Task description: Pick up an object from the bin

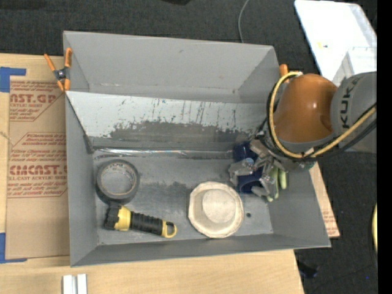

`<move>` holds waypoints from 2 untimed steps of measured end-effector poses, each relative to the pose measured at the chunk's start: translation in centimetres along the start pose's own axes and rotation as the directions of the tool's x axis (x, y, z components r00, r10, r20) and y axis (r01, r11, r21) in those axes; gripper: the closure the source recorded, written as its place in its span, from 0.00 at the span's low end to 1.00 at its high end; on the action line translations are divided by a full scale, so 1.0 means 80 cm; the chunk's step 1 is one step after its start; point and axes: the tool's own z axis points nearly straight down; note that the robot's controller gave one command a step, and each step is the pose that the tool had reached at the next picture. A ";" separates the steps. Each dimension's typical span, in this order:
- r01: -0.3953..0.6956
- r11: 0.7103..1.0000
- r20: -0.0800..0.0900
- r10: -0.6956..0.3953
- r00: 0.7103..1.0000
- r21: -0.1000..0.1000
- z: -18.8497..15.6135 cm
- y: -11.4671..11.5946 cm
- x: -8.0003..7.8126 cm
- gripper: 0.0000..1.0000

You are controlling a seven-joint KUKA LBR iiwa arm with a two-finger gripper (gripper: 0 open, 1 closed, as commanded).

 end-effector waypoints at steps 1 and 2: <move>0.000 1.000 0.001 0.000 1.000 0.000 0.000 0.000 0.000 1.00; 0.000 1.000 0.001 0.000 1.000 0.000 0.000 0.000 0.000 1.00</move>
Offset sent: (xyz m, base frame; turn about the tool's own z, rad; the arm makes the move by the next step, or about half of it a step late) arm 0.0000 0.0000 0.0000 0.0000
